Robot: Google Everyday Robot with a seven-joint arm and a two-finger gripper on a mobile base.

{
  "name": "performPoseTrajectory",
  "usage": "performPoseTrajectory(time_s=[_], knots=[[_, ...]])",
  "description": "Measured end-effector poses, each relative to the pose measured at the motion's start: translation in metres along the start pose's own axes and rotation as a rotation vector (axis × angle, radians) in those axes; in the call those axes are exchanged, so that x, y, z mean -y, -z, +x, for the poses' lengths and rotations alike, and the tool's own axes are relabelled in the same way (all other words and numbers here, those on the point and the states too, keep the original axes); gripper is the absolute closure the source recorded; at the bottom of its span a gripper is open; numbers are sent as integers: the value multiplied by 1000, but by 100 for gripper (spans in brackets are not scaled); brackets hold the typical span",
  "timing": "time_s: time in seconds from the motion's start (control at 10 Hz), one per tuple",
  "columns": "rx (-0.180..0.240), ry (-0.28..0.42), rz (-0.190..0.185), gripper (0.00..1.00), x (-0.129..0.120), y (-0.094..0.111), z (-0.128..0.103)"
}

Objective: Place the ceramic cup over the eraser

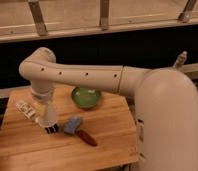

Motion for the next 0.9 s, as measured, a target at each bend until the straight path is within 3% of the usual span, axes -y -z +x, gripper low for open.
performPoseTrajectory(time_s=[0.2, 0.8, 0.9], knots=[[0, 3, -1, 85, -1, 0, -1], [0, 3, -1, 25, -1, 0, -1], [0, 2, -1, 21, -1, 0, -1]])
